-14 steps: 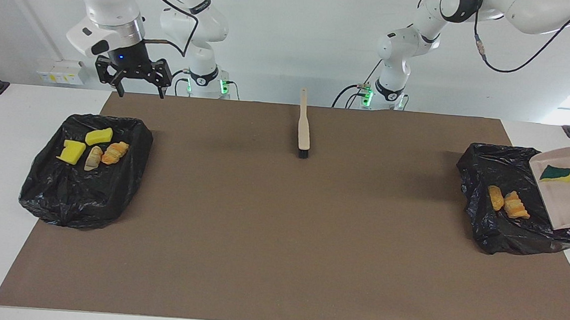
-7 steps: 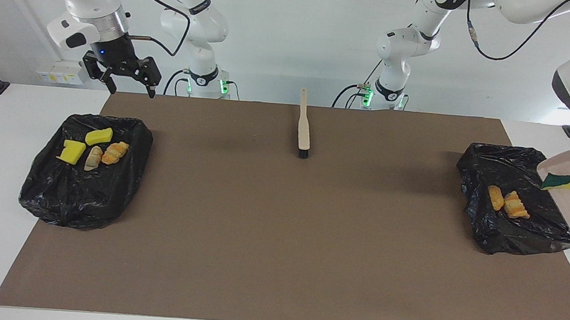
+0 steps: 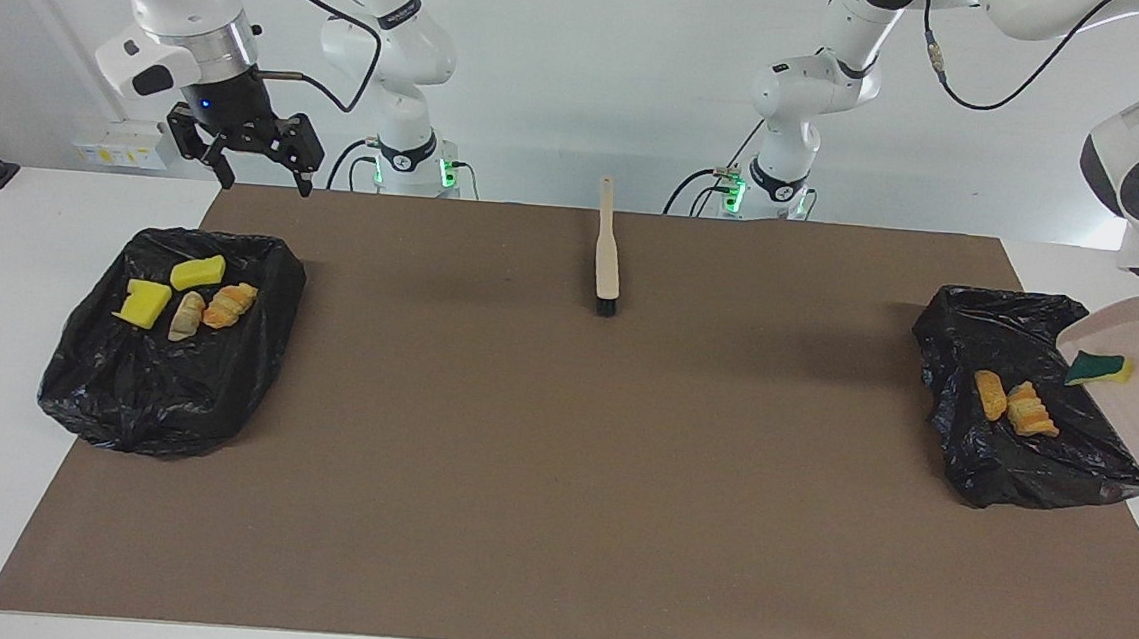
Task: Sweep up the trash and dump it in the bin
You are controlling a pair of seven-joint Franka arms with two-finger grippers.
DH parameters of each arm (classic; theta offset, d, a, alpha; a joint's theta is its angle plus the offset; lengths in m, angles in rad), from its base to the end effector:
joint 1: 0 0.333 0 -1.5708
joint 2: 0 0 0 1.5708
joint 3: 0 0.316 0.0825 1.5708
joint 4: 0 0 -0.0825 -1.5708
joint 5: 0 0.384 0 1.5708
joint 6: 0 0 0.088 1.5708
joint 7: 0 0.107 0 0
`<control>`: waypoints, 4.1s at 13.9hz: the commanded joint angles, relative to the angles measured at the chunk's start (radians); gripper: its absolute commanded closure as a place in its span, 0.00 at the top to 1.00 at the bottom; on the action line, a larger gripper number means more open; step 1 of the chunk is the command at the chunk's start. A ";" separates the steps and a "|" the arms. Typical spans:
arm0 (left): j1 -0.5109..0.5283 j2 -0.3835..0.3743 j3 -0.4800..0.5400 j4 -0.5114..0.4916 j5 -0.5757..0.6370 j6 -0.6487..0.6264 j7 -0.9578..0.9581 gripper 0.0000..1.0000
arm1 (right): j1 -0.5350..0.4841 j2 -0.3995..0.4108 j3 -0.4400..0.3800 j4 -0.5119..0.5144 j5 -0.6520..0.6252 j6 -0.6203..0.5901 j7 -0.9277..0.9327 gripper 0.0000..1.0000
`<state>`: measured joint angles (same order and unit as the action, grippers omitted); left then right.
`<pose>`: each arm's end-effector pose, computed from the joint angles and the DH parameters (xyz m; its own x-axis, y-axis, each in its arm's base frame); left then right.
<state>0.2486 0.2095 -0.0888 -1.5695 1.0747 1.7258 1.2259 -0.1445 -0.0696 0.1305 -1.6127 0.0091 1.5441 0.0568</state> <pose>0.6092 0.1858 0.5610 0.2415 -0.4769 -0.8451 -0.9667 -0.1944 -0.1665 0.5302 -0.0038 0.6398 0.9975 -0.0708 0.0004 -0.0708 -0.9975 -0.0001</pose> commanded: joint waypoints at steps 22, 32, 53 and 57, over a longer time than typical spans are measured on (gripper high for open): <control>-0.279 -0.091 -0.026 0.091 -0.488 -0.275 0.020 0.00 | -0.004 0.108 0.011 0.074 0.003 0.054 0.052 1.00; -0.526 -0.087 -0.031 -0.009 -0.921 -0.254 -0.942 0.00 | -0.017 0.037 0.008 0.014 0.014 0.008 0.017 1.00; -0.789 0.013 -0.031 -0.368 -1.220 0.482 -1.608 0.00 | -0.015 0.040 0.009 0.017 0.019 0.007 0.017 1.00; -0.784 0.017 -0.031 -0.363 -1.237 0.500 -1.612 0.12 | -0.015 0.040 0.009 0.017 0.019 0.007 0.015 1.00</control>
<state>-0.5233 0.2557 -0.1348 -1.8980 -0.1340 2.1856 -0.3923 -0.1487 -0.0112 0.1343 -1.5747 0.0152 1.5526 0.0881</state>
